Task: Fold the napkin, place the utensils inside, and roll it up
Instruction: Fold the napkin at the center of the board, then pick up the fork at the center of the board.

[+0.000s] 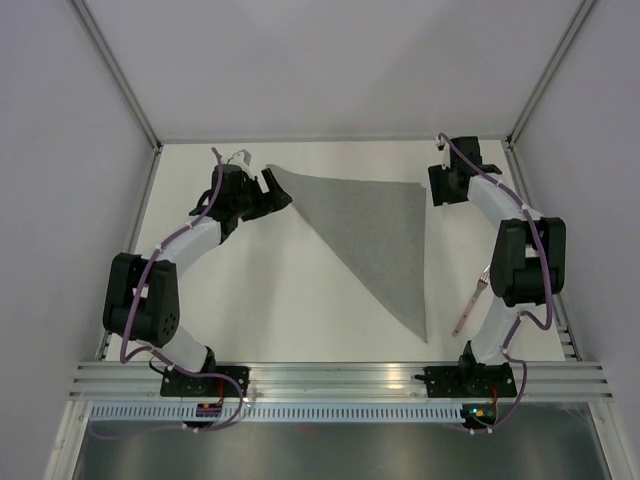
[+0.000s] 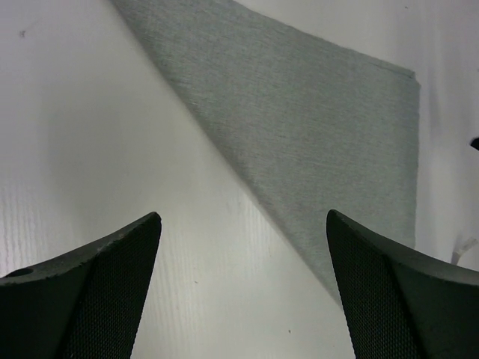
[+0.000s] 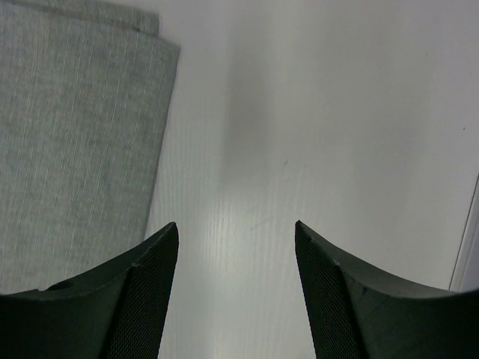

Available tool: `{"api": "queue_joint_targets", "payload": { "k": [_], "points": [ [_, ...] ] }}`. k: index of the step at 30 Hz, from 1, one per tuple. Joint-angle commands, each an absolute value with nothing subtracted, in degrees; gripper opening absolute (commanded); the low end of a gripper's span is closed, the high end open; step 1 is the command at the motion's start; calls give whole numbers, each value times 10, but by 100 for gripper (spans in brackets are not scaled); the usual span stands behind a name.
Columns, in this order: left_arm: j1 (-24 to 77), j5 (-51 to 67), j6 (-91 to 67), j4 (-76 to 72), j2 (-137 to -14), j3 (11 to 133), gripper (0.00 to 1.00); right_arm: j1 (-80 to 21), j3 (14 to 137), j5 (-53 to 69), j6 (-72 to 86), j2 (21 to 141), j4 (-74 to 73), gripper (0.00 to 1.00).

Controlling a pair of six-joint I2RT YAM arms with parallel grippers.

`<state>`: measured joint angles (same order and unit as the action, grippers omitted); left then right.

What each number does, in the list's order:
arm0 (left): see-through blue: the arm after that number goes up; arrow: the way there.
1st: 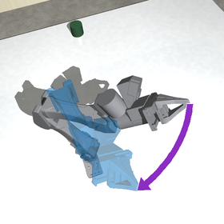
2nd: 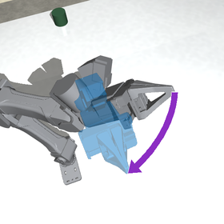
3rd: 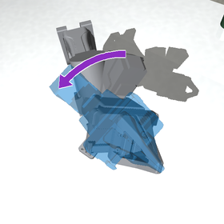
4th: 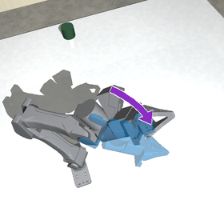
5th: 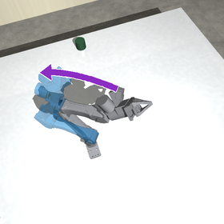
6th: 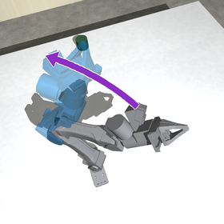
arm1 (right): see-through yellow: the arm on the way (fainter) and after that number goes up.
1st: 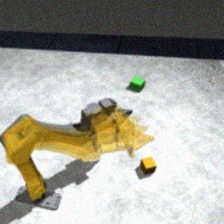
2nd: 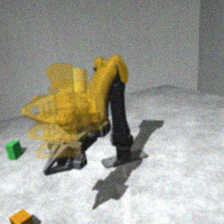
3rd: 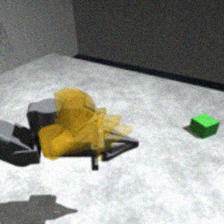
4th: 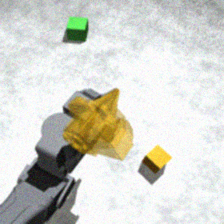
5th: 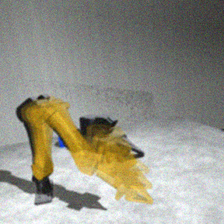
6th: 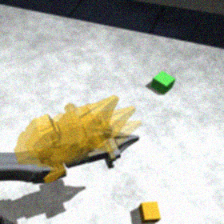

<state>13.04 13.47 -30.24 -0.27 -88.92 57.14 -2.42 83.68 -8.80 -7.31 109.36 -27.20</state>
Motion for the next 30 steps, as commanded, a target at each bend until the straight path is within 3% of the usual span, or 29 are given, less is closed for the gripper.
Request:
{"api": "queue_joint_targets", "payload": {
  "k": [1,17,30],
  "points": [
    [132,84,-315,-47,-918,616,94,-10,783,-49,-74,1011,-295,69],
    [141,39,-341,-111,-991,620,86,118,611,19,-120,776,-337,70],
    [152,-21,-312,-77,-1005,638,87,154,523,70,-146,765,-319,69]
  ]
}}
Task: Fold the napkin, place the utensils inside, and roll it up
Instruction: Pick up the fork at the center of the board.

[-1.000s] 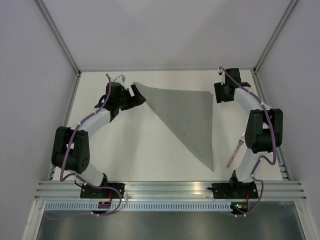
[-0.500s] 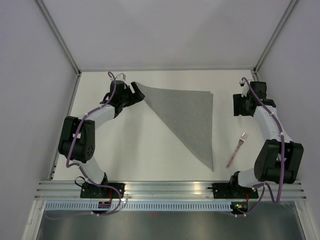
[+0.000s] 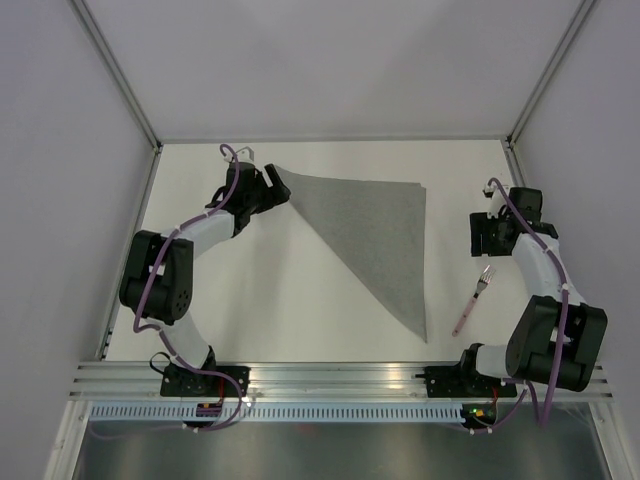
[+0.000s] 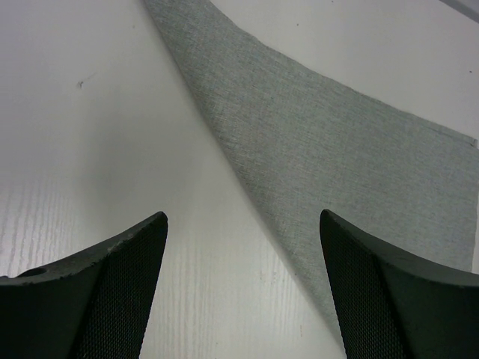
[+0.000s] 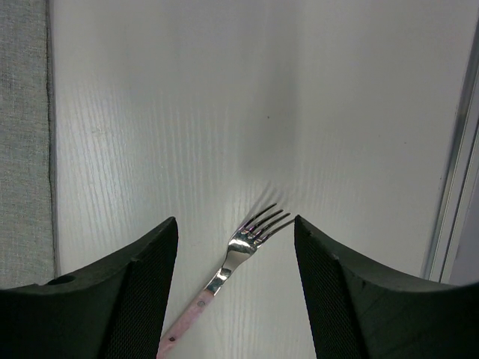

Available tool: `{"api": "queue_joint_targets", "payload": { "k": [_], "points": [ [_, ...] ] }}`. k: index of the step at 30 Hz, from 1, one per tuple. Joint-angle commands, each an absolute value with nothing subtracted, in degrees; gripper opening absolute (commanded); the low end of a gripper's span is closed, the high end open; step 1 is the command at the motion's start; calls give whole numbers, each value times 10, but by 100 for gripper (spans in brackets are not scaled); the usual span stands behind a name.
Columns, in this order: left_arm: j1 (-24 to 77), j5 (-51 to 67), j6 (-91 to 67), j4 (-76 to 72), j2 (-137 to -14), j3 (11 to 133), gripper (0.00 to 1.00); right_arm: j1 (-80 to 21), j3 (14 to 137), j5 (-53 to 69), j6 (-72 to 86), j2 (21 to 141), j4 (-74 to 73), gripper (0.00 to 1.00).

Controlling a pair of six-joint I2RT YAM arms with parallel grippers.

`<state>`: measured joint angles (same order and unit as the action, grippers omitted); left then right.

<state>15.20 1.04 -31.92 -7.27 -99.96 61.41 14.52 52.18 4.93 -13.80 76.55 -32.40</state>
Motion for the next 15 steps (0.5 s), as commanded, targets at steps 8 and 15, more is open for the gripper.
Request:
{"api": "queue_joint_targets", "payload": {
  "k": [8,15],
  "points": [
    [152,-26,-307,-70,-994,642,87,170,520,94,-136,799,-327,68],
    [152,-28,-298,-65,-990,648,87,171,525,89,-133,819,-322,68]
  ]
}}
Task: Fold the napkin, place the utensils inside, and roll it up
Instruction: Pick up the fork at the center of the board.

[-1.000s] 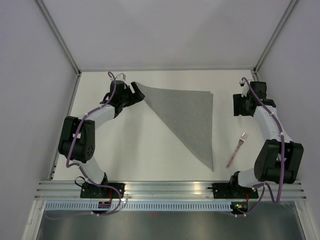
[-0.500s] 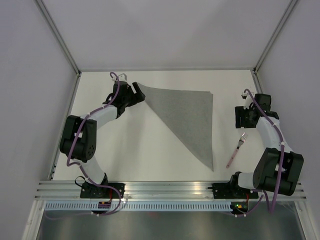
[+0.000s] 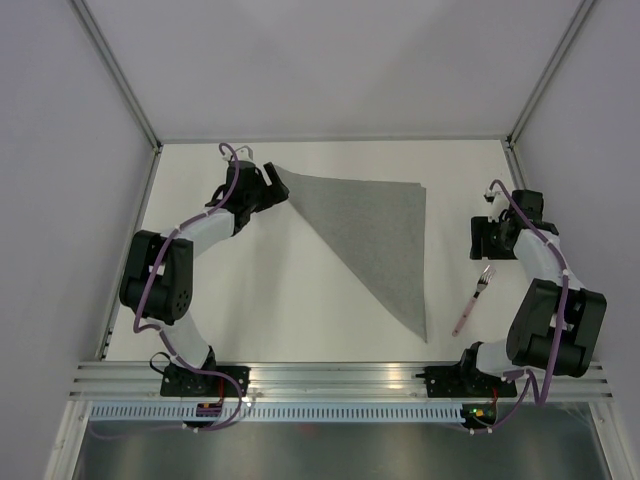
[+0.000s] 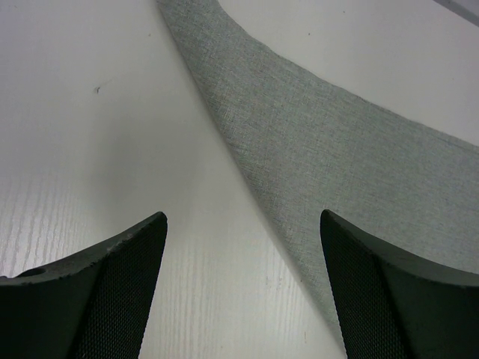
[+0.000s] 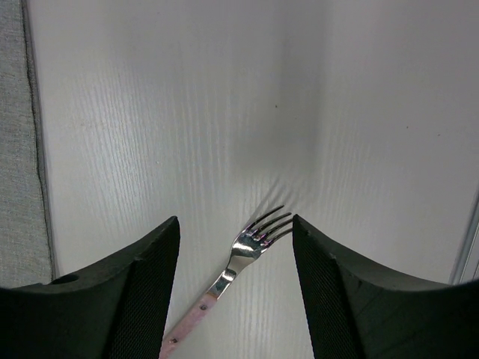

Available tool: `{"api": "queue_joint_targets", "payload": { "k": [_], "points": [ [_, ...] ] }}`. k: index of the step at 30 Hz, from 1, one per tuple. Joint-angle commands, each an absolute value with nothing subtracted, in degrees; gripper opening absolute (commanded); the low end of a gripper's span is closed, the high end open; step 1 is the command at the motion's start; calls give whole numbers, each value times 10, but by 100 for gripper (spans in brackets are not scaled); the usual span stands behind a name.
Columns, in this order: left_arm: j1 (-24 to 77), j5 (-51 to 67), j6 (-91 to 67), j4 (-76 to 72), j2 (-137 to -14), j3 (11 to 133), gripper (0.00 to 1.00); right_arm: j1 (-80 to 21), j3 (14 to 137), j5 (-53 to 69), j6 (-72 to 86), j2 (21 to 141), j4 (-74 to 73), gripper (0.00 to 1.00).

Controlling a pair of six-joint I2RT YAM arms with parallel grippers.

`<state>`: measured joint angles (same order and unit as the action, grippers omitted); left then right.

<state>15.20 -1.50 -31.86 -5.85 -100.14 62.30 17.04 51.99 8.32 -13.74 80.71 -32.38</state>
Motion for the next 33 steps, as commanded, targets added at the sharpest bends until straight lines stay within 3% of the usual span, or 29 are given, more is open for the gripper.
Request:
{"api": "queue_joint_targets", "payload": {
  "k": [1,33],
  "points": [
    [152,-28,-297,-63,-989,649,88,171,525,87,-134,823,-322,68],
    [152,-30,-282,-46,-942,642,88,163,521,67,-142,848,-311,67]
  ]
}}
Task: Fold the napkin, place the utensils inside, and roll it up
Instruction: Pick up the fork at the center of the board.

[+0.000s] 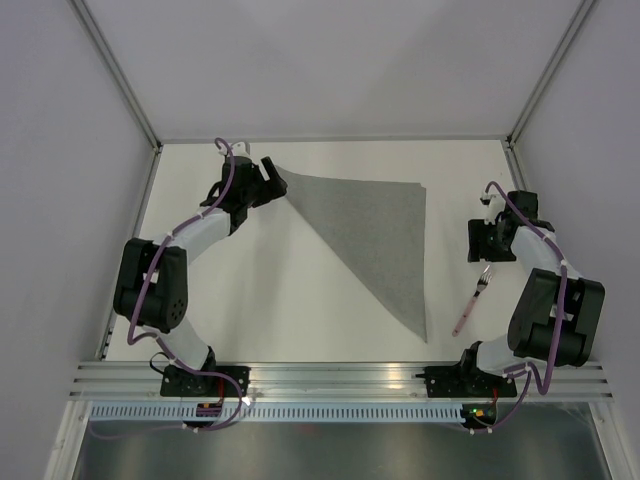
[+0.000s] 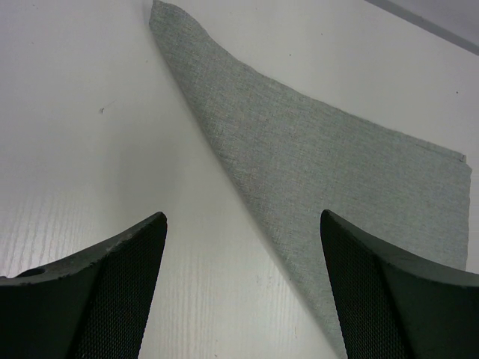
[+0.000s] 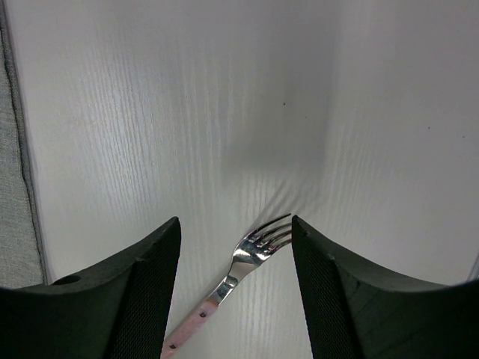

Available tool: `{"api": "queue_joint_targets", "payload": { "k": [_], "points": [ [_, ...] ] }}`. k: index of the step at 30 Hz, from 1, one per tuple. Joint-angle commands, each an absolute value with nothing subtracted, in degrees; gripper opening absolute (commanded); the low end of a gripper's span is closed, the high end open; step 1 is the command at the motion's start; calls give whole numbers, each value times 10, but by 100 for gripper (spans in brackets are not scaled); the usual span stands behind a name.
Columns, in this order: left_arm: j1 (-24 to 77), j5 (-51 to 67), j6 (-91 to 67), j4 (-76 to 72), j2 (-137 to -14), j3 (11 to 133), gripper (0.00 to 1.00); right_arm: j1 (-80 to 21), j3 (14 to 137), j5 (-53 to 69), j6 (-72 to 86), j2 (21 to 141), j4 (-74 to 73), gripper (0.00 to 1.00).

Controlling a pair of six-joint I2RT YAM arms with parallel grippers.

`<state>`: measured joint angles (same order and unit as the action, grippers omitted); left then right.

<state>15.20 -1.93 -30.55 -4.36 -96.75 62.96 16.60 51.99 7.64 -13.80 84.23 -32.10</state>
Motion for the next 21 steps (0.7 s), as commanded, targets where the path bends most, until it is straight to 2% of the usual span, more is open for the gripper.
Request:
{"api": "queue_joint_targets", "payload": {
  "k": [1,21],
  "points": [
    [152,-30,-282,-45,-941,641,88,163,521,66,-142,848,-309,67],
    [152,-31,-279,-40,-924,639,88,142,521,40,-137,869,-294,67]
  ]
}}
